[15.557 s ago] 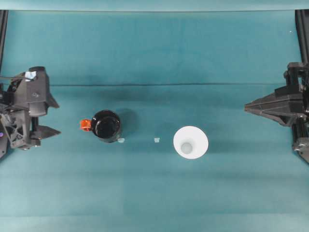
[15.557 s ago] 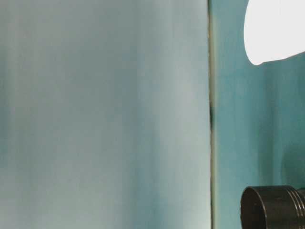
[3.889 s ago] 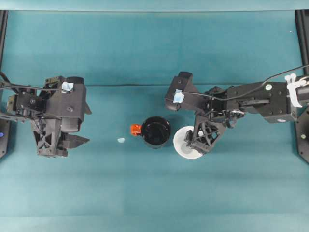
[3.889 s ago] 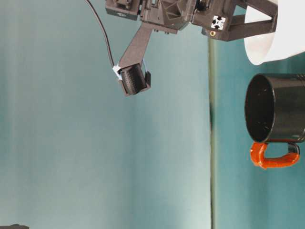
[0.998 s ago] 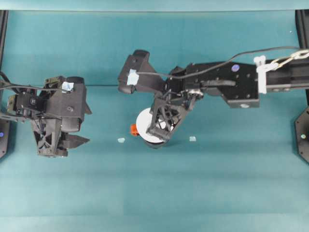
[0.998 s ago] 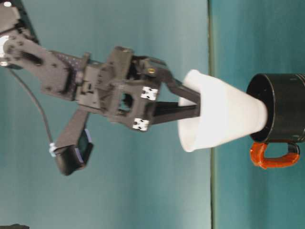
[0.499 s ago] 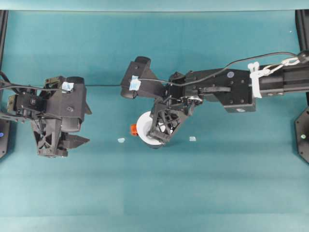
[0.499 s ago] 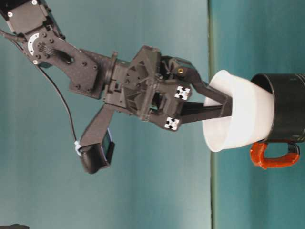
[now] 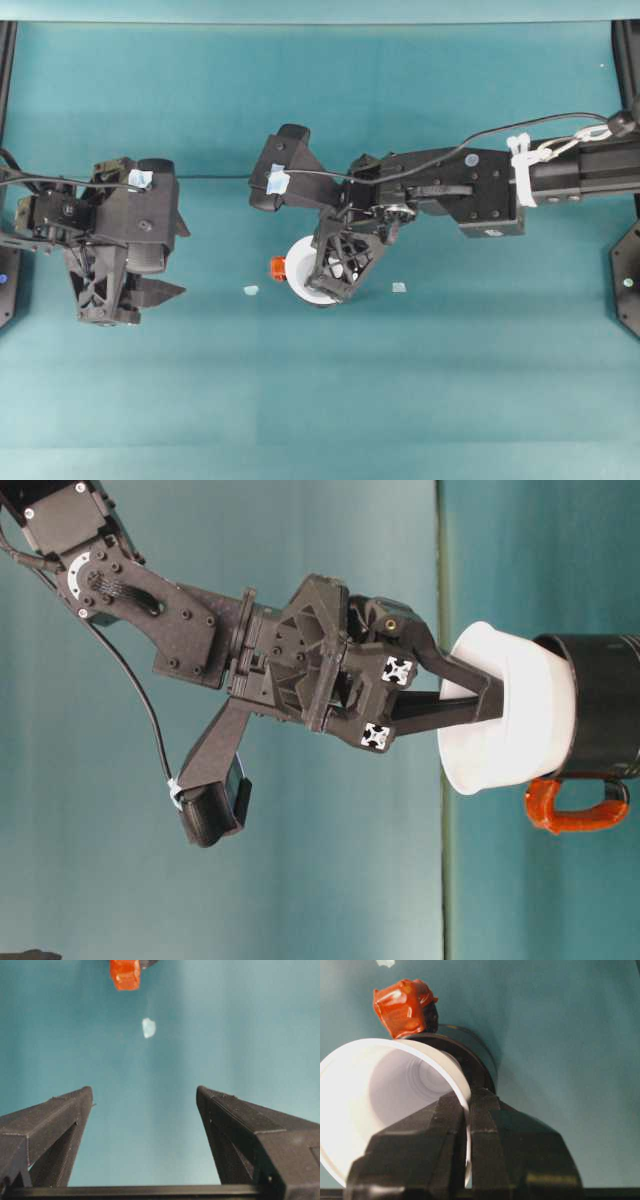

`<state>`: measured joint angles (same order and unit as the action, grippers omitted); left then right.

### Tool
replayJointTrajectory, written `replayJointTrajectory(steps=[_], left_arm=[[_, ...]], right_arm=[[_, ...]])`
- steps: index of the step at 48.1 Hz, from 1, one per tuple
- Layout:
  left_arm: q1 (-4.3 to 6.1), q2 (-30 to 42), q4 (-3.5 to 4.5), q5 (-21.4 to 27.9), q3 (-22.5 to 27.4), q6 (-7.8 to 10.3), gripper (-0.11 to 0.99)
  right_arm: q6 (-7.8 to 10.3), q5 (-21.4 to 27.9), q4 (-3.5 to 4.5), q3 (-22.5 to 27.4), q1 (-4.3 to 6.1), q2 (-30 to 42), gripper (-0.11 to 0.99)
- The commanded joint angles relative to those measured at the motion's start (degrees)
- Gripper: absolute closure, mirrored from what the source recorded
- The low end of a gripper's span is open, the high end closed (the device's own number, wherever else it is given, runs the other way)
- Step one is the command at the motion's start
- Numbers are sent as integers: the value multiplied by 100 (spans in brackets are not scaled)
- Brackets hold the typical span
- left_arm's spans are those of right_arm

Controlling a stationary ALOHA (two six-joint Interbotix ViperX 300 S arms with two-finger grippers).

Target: Put the paper cup into the moved red handle cup holder.

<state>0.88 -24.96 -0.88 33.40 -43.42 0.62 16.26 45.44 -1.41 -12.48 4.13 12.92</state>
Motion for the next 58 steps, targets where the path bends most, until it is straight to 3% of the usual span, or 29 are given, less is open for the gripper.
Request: replayJointTrajectory(steps=[1,13,20,25,34,36,47,53,58], left_arm=[[9,-26,-18,-26,70,9,-4],[0,-26,-18,-26,62,18,-4],[9,-26,-18,-26,62,18,-4],[9,-26,-18,-35,62,9,-4],[9,-35,-18,-26,62,9,-4],[9,-35,-18,-35,62,9,-4],[9,-35,-18,-26,62,9,-4],[9,-35,-18,-35,62,9,-4],[9,-44,-18,-26,62,9,-4]], right_arm=[[-35,53,-9,105,-35,-79,99],[-44,264,-18,211,-70,-114,96],[-35,272,-44,255,-70,-114,86],[0,299,-44,308,-88,-123,65],[9,387,-44,334,-132,-132,9],[9,396,-44,352,-141,-132,2],[26,396,-44,352,-158,-211,7],[26,466,9,360,-158,-325,8],[26,562,105,369,-158,-536,8]])
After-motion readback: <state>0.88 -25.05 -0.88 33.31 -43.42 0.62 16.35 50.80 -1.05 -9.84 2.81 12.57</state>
